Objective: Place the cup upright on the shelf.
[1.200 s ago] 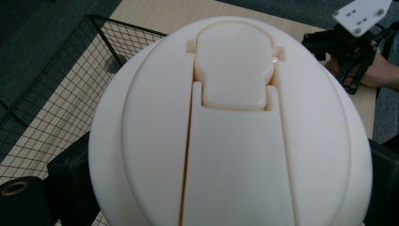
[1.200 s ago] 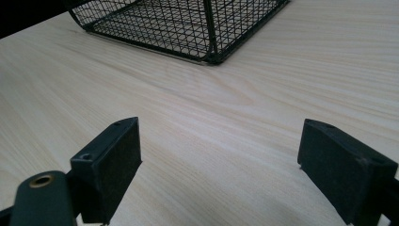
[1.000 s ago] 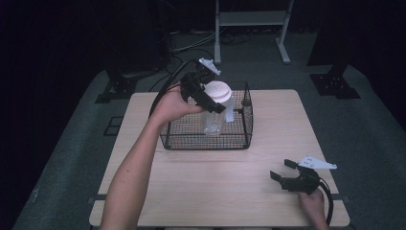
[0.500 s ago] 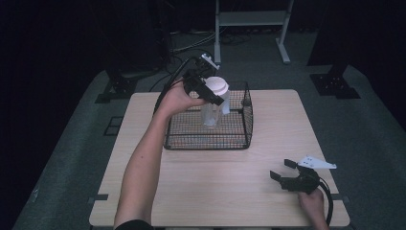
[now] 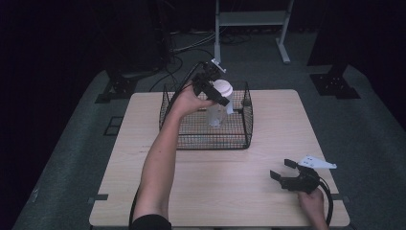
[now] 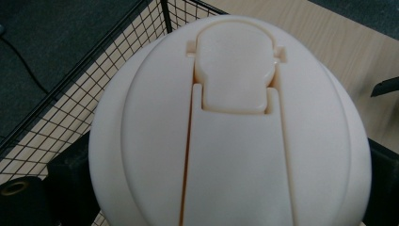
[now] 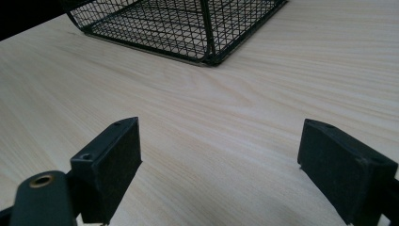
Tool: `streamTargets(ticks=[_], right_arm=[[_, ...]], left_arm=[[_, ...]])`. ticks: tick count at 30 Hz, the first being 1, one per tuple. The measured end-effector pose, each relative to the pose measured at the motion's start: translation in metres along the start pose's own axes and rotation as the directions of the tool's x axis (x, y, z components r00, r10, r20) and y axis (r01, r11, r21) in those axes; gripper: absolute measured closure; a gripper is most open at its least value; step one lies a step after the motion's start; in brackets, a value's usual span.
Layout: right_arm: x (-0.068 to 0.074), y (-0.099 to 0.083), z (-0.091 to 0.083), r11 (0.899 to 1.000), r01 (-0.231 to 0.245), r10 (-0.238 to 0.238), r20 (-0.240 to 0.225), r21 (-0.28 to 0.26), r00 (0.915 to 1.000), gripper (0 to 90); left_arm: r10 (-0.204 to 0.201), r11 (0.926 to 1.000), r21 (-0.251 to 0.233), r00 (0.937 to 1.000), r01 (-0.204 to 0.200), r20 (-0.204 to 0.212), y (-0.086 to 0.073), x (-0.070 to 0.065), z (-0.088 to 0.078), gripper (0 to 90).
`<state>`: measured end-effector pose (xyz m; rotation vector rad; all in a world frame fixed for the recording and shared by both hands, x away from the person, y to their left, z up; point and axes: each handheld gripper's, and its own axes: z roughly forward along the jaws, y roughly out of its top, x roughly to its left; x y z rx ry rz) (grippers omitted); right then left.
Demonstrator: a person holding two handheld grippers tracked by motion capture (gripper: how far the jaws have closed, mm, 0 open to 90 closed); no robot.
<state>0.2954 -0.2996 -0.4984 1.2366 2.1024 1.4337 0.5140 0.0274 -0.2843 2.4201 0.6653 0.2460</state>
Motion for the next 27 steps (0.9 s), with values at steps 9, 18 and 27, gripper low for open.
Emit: streamTargets(ticks=[9, 18, 27], right_arm=[[0.000, 0.000, 0.000, 1.000, -0.001, 0.001, 0.000, 0.000, 1.0000, 12.9], [0.000, 0.000, 0.000, 1.000, -0.004, 0.004, -0.003, 0.002, 1.0000, 12.9], [0.000, 0.000, 0.000, 1.000, -0.003, 0.003, -0.006, -0.003, 1.0000, 12.9]], left_arm=[[-0.040, 0.9989, 0.024, 0.9989, 0.041, -0.024, -0.007, 0.008, 0.022, 5.1], [-0.091, 0.9958, 0.009, 0.9957, 0.092, -0.015, -0.023, 0.014, 0.045, 5.0], [-0.096, 0.9954, 0.001, 0.9950, 0.096, -0.029, -0.033, 0.014, 0.060, 4.9]])
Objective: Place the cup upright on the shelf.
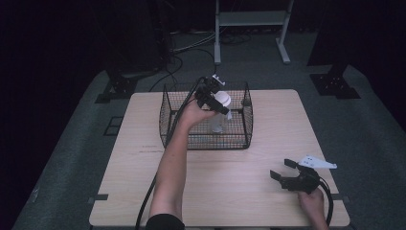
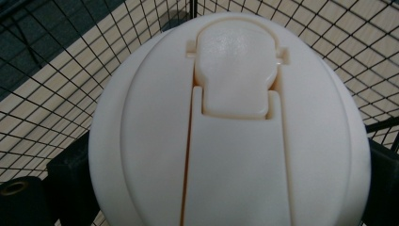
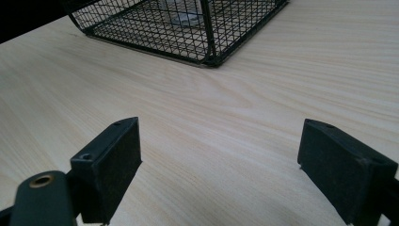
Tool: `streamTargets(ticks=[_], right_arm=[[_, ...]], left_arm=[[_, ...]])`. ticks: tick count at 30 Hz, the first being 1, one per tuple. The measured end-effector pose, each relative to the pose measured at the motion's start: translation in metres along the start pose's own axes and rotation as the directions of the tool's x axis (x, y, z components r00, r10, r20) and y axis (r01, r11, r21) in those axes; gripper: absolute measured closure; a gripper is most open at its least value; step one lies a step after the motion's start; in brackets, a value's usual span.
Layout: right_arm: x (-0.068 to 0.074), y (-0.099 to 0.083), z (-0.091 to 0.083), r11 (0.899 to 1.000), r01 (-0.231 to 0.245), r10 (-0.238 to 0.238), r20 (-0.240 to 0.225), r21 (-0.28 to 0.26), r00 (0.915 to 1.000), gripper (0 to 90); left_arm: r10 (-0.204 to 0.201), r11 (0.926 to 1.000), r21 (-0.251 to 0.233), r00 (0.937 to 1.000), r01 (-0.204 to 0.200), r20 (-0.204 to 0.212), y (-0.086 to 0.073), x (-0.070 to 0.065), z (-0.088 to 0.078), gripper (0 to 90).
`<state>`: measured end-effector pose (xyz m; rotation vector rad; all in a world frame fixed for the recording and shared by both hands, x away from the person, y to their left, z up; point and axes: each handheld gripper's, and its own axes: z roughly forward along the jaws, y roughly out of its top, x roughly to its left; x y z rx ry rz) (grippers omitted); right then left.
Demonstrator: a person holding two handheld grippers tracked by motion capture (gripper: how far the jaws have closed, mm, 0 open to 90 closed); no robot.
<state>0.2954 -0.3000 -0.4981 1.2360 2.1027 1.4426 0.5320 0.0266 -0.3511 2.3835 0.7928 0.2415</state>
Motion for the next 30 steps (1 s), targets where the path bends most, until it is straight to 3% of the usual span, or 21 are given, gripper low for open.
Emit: streamTargets(ticks=[3, 14, 25, 30], right_arm=[[-0.0003, 0.0000, 0.0000, 1.000, 0.001, -0.001, -0.001, -0.001, 1.0000, 12.9], [-0.0049, -0.0011, -0.0038, 0.999, -0.029, 0.027, -0.035, -0.032, 0.9990, 12.9], [-0.0031, -0.0008, -0.0025, 1.000, -0.021, 0.021, -0.025, -0.020, 0.9995, 12.9], [-0.0027, -0.0009, -0.0019, 1.000, -0.013, 0.013, -0.021, -0.016, 0.9997, 12.9]], left_arm=[[0.019, 0.9998, -0.002, 0.9998, -0.019, -0.010, -0.0001, -0.0039, -0.0001, 4.9], [0.026, 0.9993, 0.028, 0.9996, -0.026, -0.006, -0.0002, -0.0035, -0.0027, 4.8], [0.017, 0.9999, 0.001, 0.9998, -0.017, -0.009, -0.0016, -0.0023, -0.0009, 4.6], [0.027, 0.9996, 0.002, 0.9991, -0.026, -0.032, -0.0027, -0.0045, 0.0000, 2.2]])
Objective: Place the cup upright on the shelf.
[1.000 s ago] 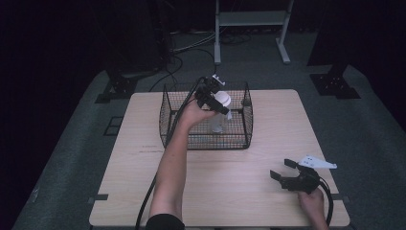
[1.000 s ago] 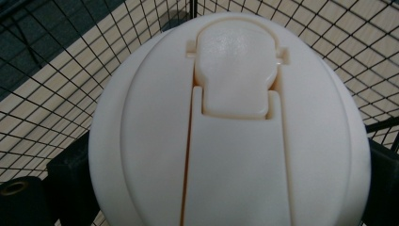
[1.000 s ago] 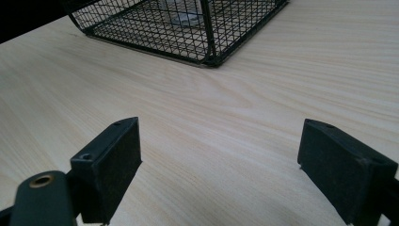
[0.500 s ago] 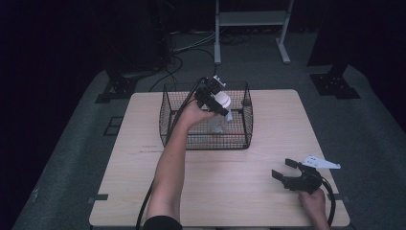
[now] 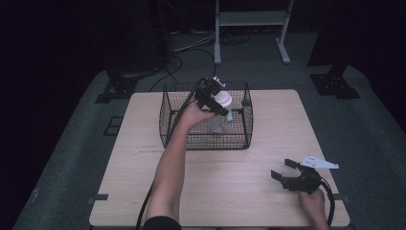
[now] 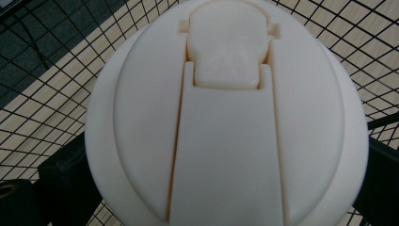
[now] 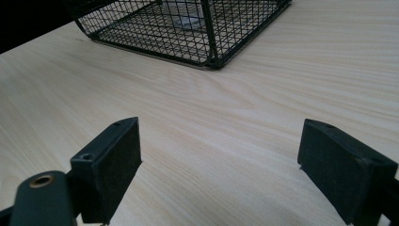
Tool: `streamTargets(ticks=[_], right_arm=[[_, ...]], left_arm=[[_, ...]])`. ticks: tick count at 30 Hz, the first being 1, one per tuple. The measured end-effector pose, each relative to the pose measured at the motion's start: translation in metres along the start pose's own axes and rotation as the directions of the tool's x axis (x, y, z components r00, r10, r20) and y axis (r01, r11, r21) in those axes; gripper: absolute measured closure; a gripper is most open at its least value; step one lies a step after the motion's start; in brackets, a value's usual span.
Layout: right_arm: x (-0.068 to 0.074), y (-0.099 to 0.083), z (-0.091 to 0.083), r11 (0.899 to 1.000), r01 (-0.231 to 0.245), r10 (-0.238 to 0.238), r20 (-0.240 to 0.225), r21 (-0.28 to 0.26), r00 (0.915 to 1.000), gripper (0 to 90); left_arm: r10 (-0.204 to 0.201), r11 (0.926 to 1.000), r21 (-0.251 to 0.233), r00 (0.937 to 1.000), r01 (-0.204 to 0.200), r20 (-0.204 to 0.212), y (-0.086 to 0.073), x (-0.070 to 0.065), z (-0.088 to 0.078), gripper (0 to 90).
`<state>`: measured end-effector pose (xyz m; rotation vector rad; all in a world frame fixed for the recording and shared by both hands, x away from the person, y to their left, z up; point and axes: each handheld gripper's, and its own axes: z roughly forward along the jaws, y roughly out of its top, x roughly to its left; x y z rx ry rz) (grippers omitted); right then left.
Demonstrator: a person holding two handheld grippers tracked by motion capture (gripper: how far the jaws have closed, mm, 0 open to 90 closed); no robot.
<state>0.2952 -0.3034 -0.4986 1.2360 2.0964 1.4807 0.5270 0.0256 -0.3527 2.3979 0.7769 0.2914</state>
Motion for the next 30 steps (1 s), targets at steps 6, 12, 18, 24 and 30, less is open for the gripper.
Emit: streamTargets(ticks=[6, 12, 18, 24, 30], right_arm=[[0.001, 0.000, 0.000, 1.000, 0.001, -0.001, 0.000, 0.010, 1.0000, 12.9], [0.002, 0.000, 0.000, 1.000, 0.002, -0.002, 0.001, 0.010, 1.0000, 12.9], [0.002, -0.001, 0.000, 1.000, 0.007, -0.007, 0.005, 0.014, 1.0000, 12.9], [0.003, -0.001, 0.000, 1.000, 0.014, -0.014, 0.010, 0.017, 0.9999, 12.9], [0.003, -0.001, 0.001, 1.000, 0.015, -0.016, 0.015, 0.020, 0.9998, 12.9]], left_arm=[[-0.002, 0.9999, -0.015, 1.0000, 0.001, -0.009, 0.001, -0.002, -0.005, 1.2], [0.002, 0.9996, -0.027, 1.0000, -0.002, 0.001, -0.002, -0.001, -0.009, 0.0], [-0.009, 0.9982, -0.060, 1.0000, 0.009, -0.003, -0.010, 0.003, -0.016, 0.0], [-0.038, 0.9954, -0.087, 0.9991, 0.039, 0.016, -0.021, 0.006, -0.020, 0.0], [-0.026, 0.9952, -0.094, 0.9993, 0.028, 0.025, -0.027, 0.005, -0.024, 0.0]])
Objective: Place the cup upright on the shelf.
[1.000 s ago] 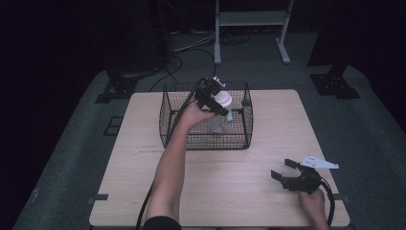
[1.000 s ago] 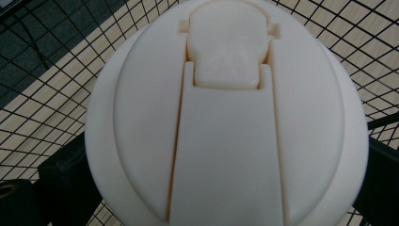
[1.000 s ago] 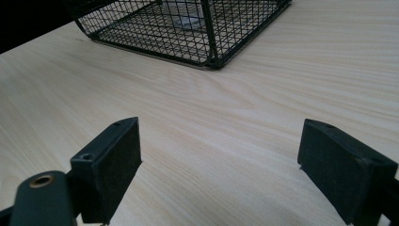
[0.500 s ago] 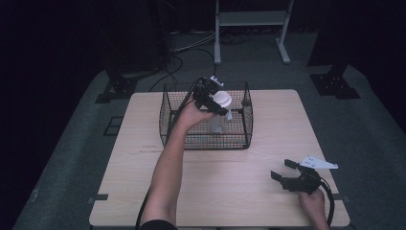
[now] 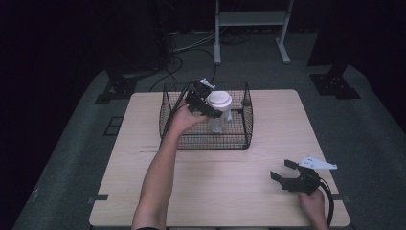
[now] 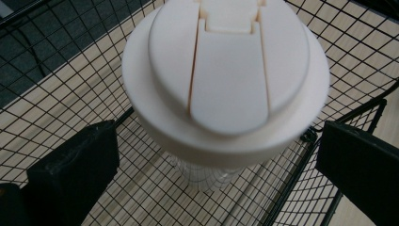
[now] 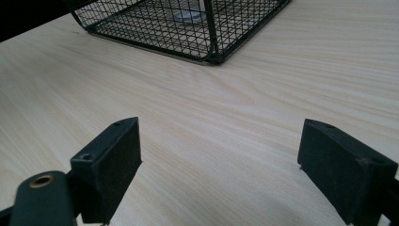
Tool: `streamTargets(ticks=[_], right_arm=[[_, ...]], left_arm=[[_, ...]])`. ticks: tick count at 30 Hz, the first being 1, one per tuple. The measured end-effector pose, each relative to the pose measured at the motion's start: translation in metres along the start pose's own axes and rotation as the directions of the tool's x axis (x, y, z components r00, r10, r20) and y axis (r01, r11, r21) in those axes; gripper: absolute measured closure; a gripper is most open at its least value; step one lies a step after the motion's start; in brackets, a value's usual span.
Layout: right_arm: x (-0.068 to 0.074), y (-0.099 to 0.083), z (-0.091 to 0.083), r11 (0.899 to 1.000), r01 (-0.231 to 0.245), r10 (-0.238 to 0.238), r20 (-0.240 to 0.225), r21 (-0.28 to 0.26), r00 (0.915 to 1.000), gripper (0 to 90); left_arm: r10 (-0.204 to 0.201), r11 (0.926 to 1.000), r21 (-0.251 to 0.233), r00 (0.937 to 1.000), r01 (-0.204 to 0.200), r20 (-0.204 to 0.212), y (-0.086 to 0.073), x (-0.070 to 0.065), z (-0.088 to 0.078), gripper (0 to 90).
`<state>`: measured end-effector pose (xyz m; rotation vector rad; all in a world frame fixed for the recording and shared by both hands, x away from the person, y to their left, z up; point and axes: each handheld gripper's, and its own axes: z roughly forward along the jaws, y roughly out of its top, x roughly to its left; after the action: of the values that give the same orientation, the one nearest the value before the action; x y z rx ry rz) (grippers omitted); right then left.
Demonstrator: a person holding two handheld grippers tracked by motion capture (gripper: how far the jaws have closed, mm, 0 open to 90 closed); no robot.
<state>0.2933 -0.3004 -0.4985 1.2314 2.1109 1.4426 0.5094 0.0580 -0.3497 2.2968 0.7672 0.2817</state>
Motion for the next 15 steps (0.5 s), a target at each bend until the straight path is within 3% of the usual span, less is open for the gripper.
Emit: streamTargets(ticks=[15], right_arm=[[0.001, 0.000, 0.001, 1.000, 0.008, -0.008, 0.015, 0.007, 0.9999, 12.9]], left_arm=[[-0.003, 0.9998, -0.017, 0.9996, 0.003, -0.028, -0.030, 0.003, -0.022, 0.0]])
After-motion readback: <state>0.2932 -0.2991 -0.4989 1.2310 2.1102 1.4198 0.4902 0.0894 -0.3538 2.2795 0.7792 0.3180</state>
